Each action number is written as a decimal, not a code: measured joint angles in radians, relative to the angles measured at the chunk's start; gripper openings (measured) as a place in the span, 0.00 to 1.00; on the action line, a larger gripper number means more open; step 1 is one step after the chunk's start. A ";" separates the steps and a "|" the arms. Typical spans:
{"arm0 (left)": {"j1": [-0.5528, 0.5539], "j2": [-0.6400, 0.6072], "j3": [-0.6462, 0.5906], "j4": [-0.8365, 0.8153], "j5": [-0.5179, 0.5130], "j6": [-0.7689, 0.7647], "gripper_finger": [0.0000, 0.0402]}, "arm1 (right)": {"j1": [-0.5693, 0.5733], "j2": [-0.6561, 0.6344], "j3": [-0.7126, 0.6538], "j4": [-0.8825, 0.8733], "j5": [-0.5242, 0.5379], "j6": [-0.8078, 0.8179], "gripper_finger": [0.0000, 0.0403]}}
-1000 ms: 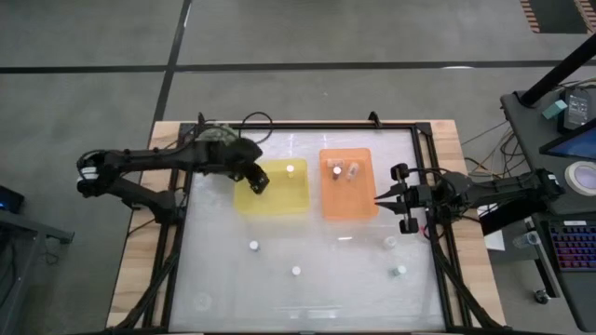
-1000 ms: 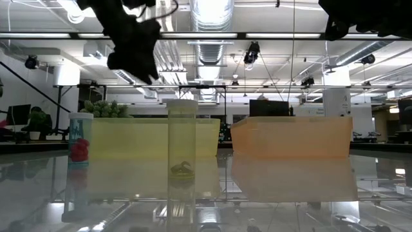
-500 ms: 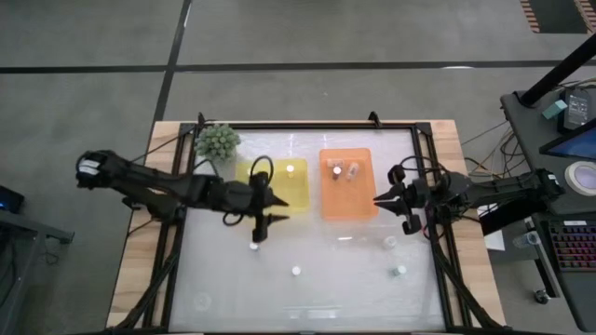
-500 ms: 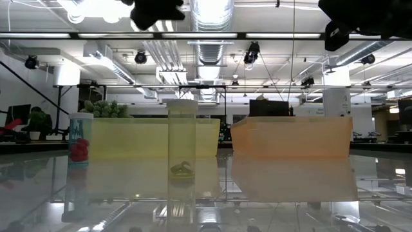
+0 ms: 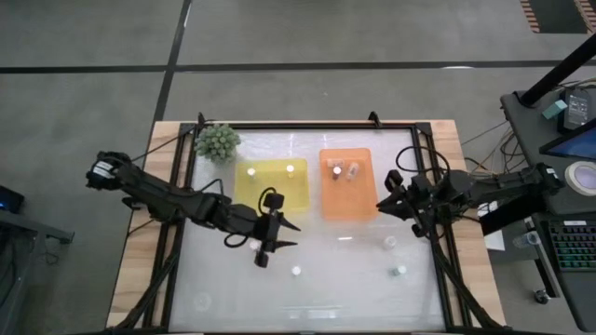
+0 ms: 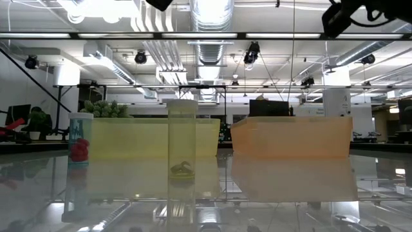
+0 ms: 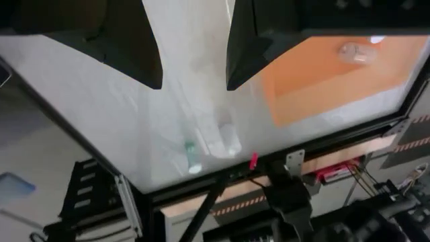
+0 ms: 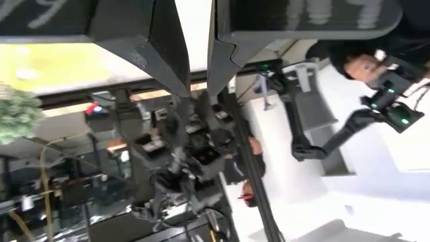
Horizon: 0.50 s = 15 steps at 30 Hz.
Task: Pick and place medicine bottles into bin by pill shape (circle, oval)
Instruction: Put the green pill bottle into the yellow bin
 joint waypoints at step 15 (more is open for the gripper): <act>0.001 -0.015 -0.056 0.017 0.000 0.106 0.37 | 0.185 0.299 0.353 -0.407 0.002 0.208 0.11</act>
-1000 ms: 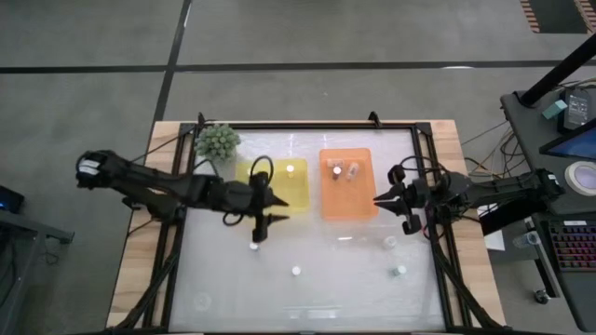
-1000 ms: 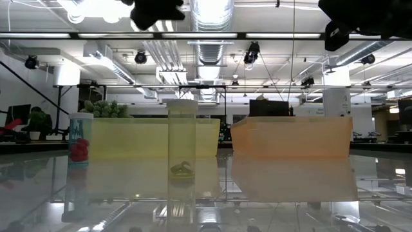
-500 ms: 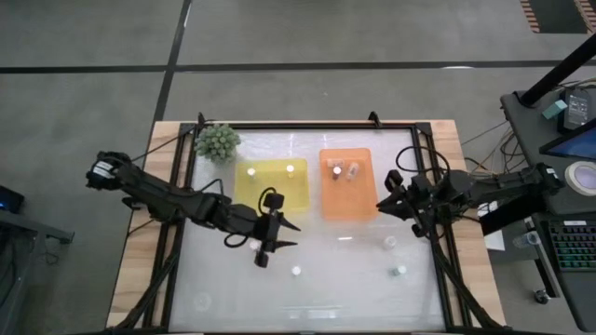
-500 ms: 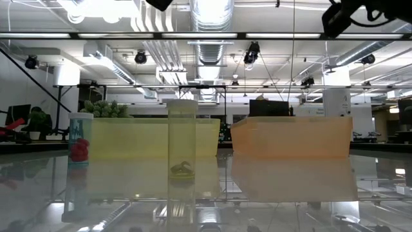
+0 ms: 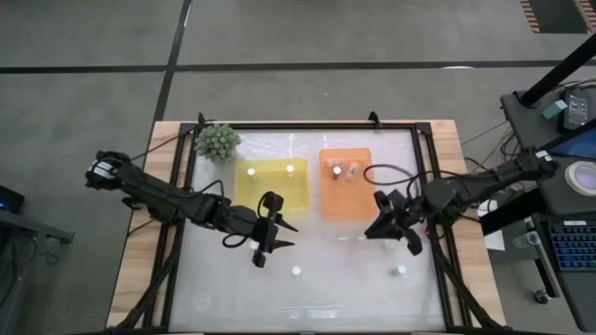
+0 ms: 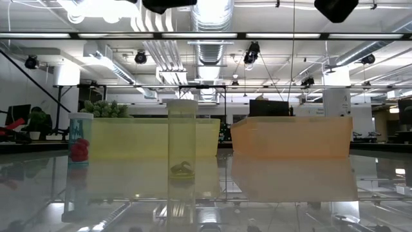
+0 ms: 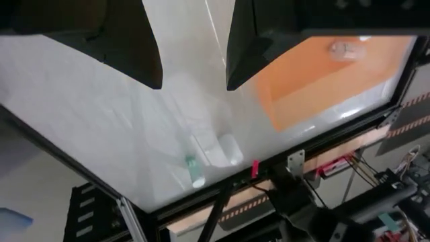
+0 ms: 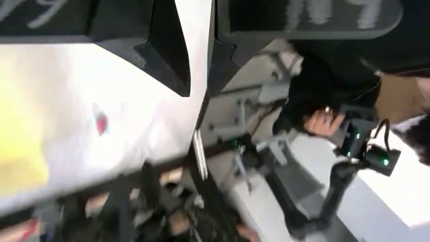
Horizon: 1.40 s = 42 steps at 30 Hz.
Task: Pick and place medicine bottles into bin by pill shape (circle, oval)
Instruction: Put the green pill bottle into the yellow bin
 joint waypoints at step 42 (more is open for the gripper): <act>0.000 -0.152 -0.160 0.087 -0.052 -0.055 0.37 | 0.415 0.556 0.324 -1.035 -0.028 1.187 0.45</act>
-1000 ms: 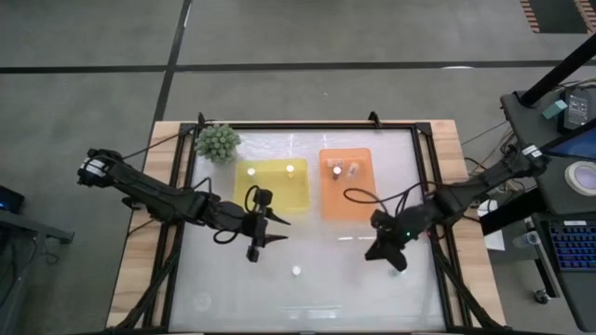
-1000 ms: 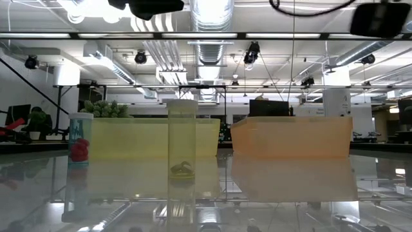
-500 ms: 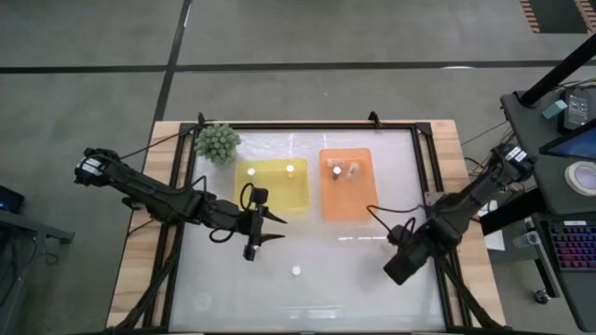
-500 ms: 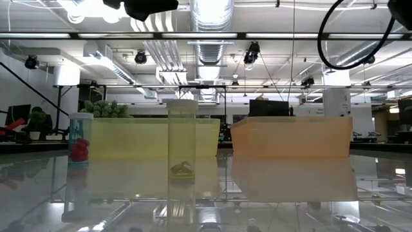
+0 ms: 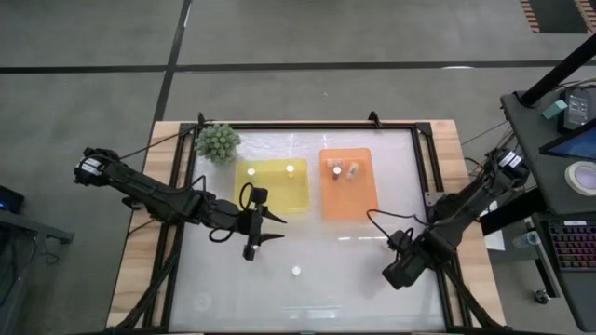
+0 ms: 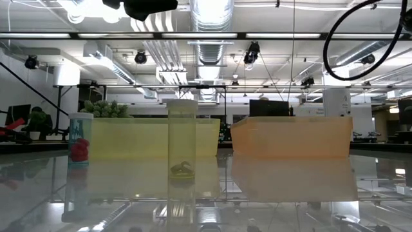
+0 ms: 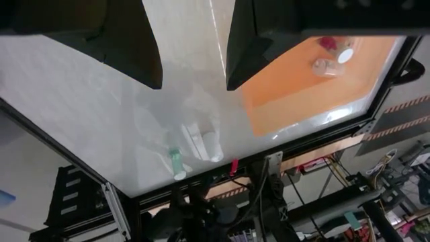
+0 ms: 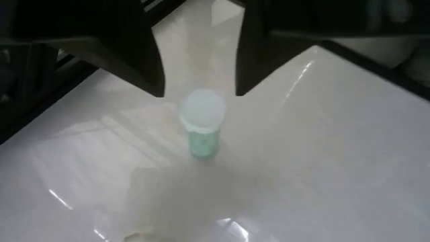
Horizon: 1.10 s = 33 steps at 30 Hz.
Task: Pick and place medicine bottles into bin by pill shape (circle, oval)
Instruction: Put the green pill bottle into the yellow bin
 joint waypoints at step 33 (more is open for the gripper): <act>0.000 -0.001 -0.001 0.000 -0.004 0.008 0.37 | 0.000 0.108 -0.027 0.074 -0.005 -0.047 0.26</act>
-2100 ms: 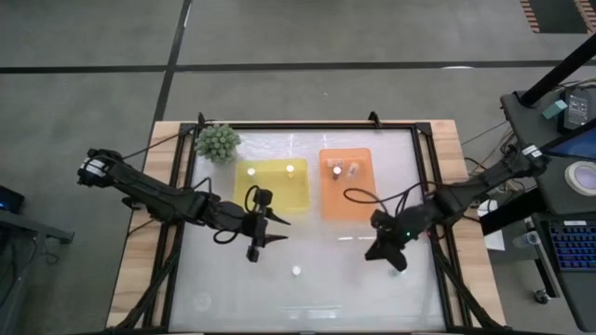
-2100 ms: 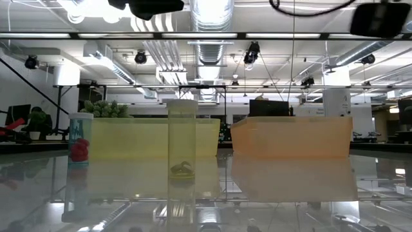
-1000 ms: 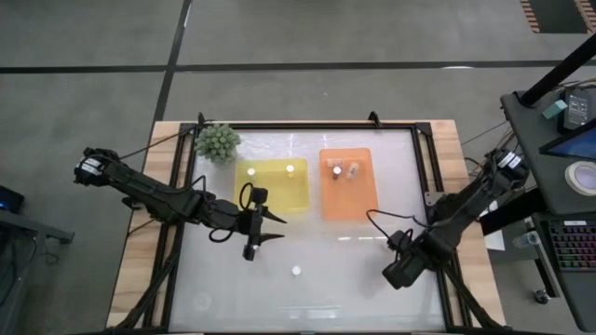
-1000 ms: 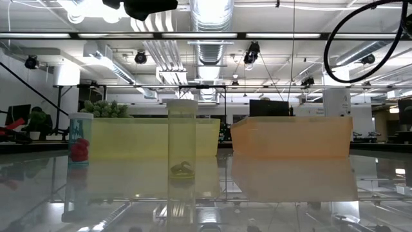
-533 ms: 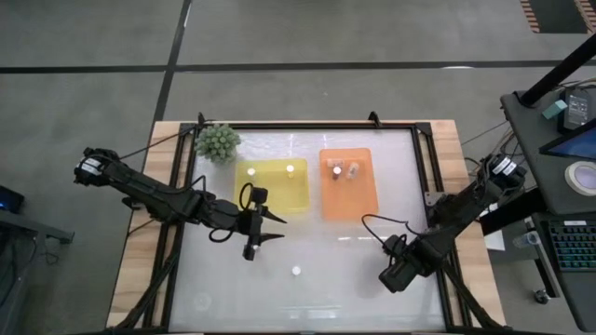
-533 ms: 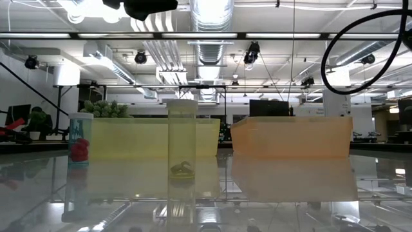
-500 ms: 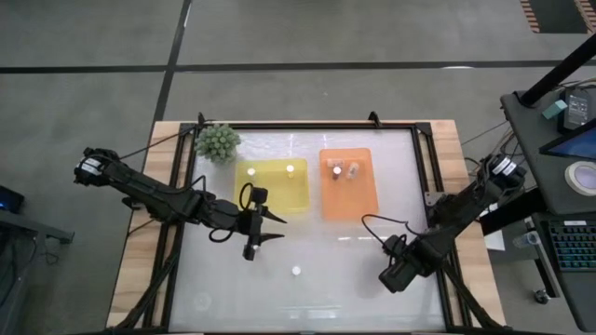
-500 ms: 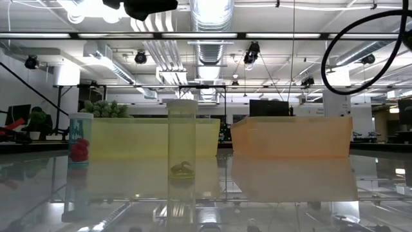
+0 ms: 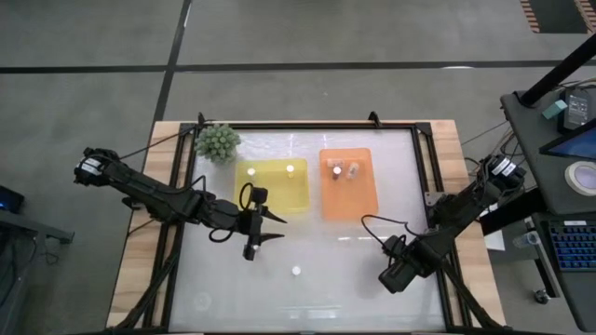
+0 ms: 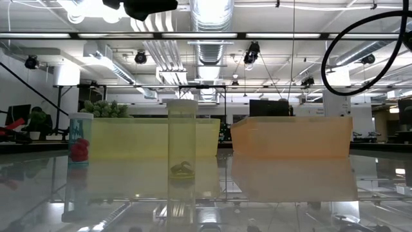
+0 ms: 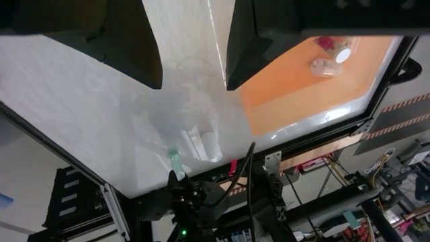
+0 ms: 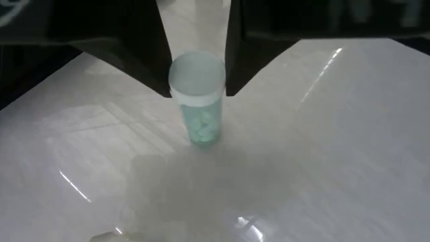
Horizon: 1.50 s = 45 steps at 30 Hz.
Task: Pick and place medicine bottles into bin by pill shape (circle, oval)
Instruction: Put the green pill bottle into the yellow bin
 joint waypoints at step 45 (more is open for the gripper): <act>0.002 -0.371 -0.241 0.036 -0.166 0.026 0.37 | -0.649 0.466 0.969 -0.271 -0.008 -1.155 0.28</act>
